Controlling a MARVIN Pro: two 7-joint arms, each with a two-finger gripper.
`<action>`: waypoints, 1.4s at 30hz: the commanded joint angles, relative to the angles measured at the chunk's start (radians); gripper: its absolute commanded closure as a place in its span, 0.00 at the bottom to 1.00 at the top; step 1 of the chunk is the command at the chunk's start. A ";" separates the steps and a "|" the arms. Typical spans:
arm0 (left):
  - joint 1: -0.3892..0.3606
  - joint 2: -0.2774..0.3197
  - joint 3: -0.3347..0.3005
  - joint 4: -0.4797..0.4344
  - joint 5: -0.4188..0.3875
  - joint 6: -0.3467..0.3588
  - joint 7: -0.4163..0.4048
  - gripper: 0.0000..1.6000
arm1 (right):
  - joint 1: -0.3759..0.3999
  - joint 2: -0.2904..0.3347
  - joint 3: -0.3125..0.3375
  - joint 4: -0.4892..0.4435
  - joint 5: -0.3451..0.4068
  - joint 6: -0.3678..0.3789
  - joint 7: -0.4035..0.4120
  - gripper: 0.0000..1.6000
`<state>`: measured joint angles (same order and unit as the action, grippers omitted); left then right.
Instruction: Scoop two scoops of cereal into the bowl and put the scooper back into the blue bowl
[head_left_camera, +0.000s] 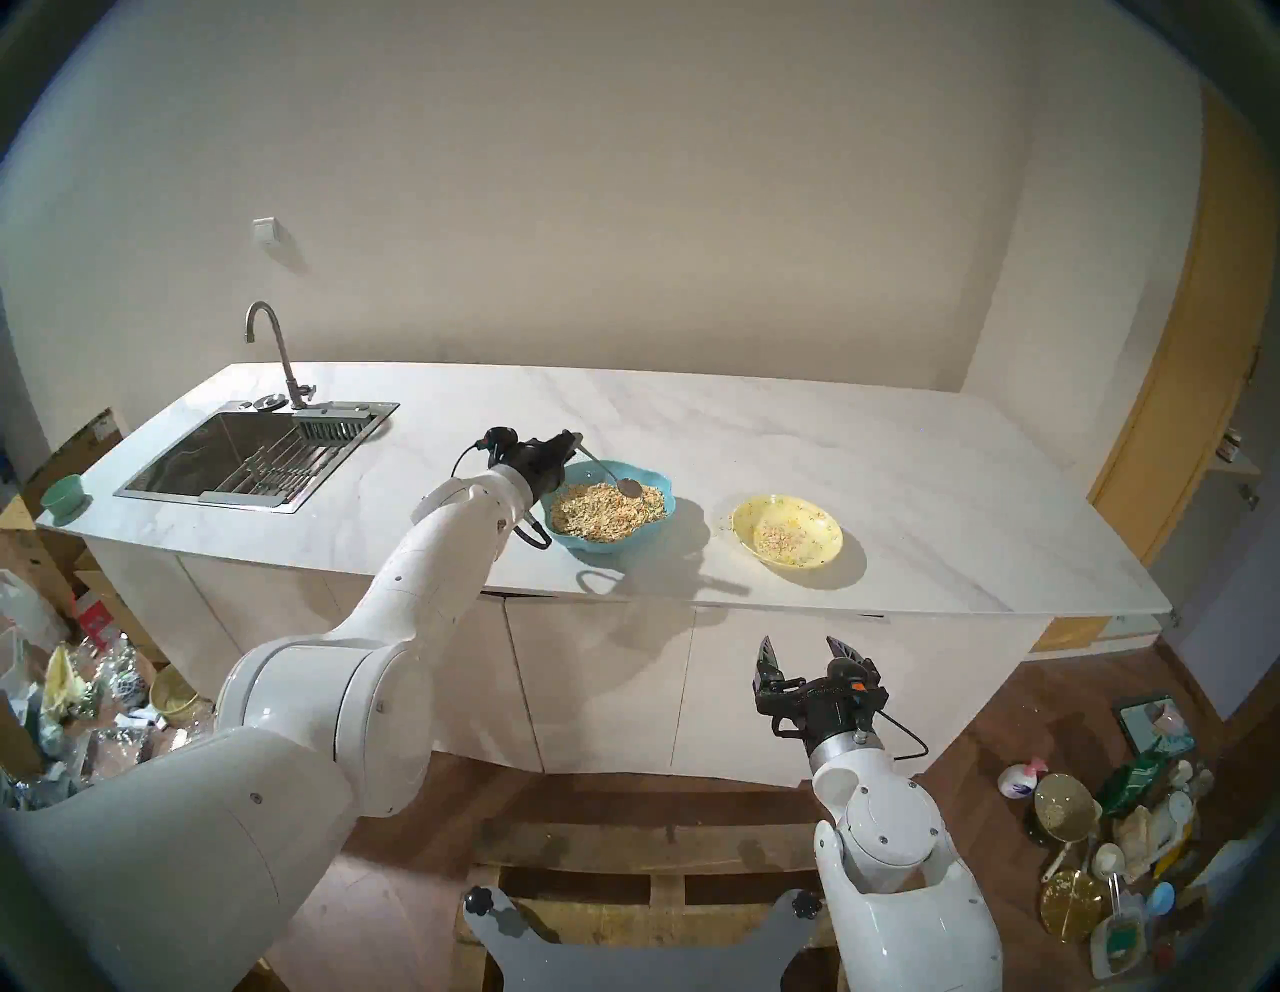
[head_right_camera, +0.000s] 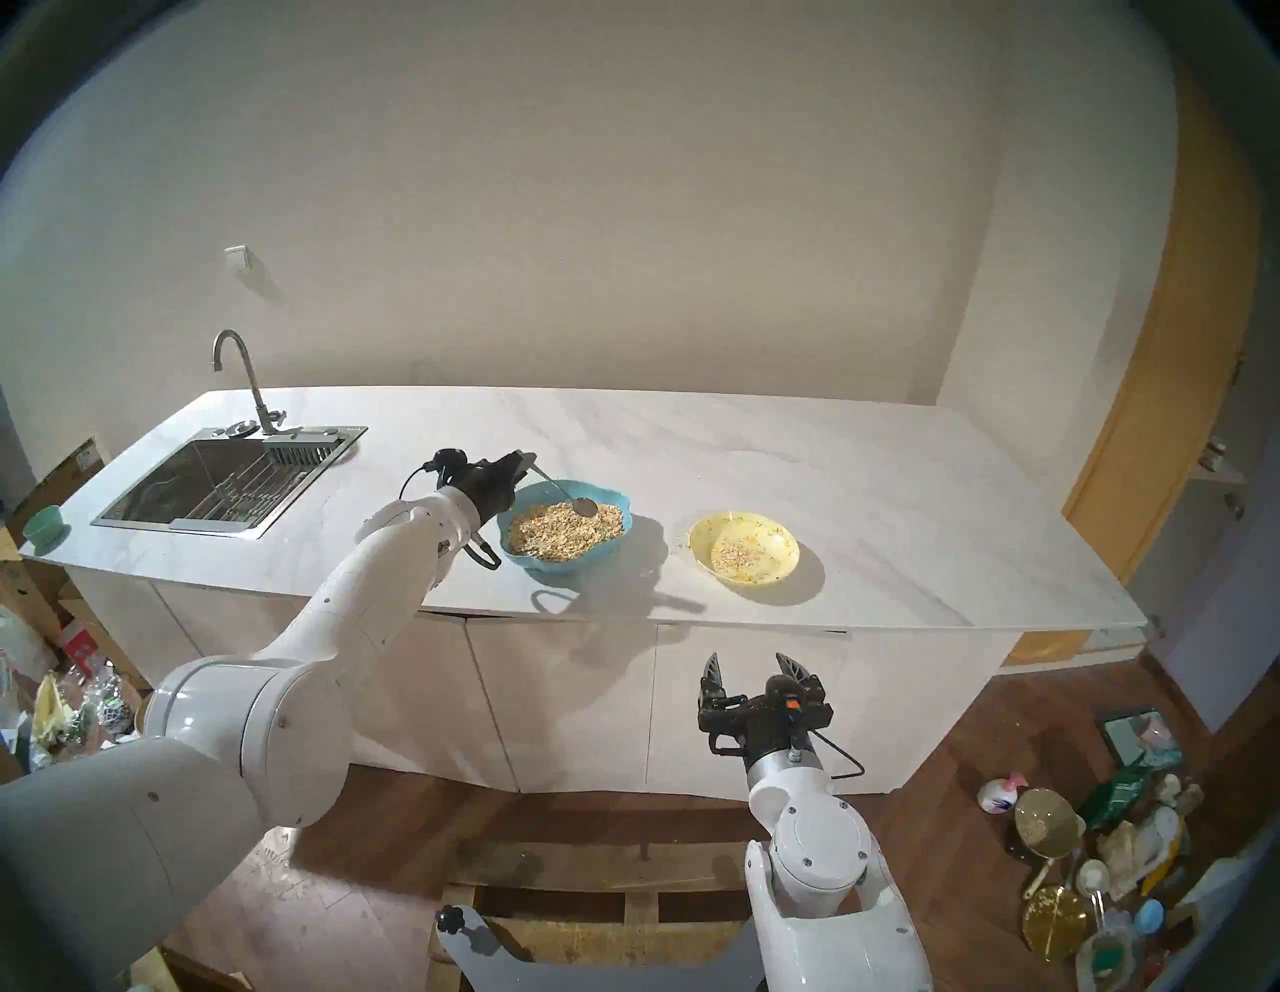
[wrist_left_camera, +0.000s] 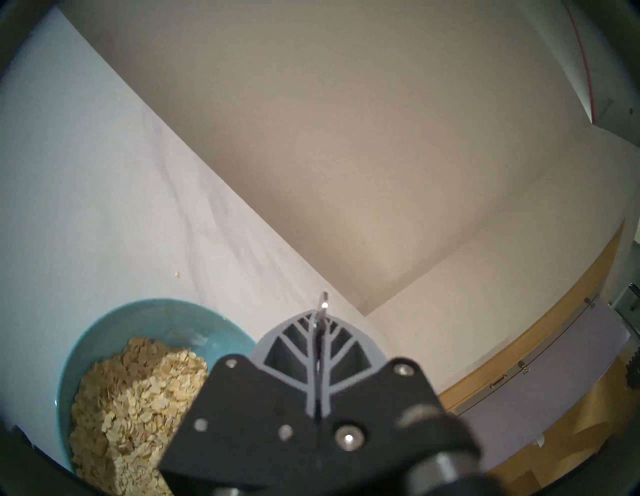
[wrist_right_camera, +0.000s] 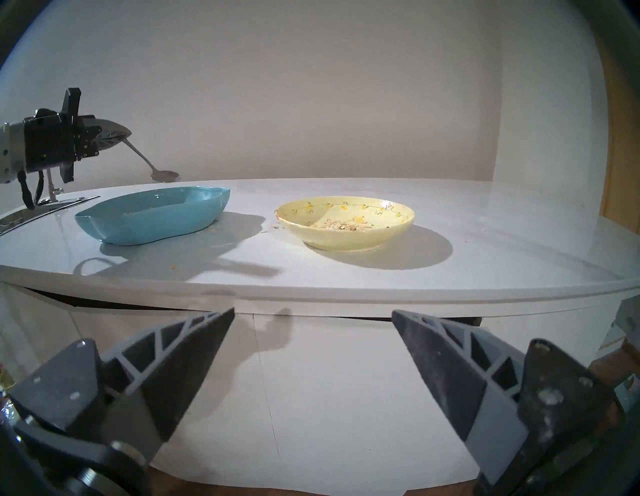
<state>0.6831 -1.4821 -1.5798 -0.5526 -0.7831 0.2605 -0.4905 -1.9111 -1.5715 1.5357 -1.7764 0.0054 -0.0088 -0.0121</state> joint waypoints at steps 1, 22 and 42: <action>-0.010 0.031 -0.014 -0.106 -0.004 0.042 0.046 1.00 | 0.006 -0.001 0.000 -0.026 0.000 -0.006 -0.001 0.00; 0.051 0.060 -0.065 -0.189 -0.027 0.122 0.189 1.00 | 0.004 -0.001 0.000 -0.028 0.000 -0.005 -0.001 0.00; -0.012 0.047 -0.074 -0.013 -0.025 0.070 0.192 1.00 | 0.004 -0.001 0.000 -0.028 0.000 -0.005 -0.001 0.00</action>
<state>0.7241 -1.4257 -1.6498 -0.5740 -0.8023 0.3551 -0.2831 -1.9118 -1.5715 1.5357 -1.7782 0.0053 -0.0088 -0.0121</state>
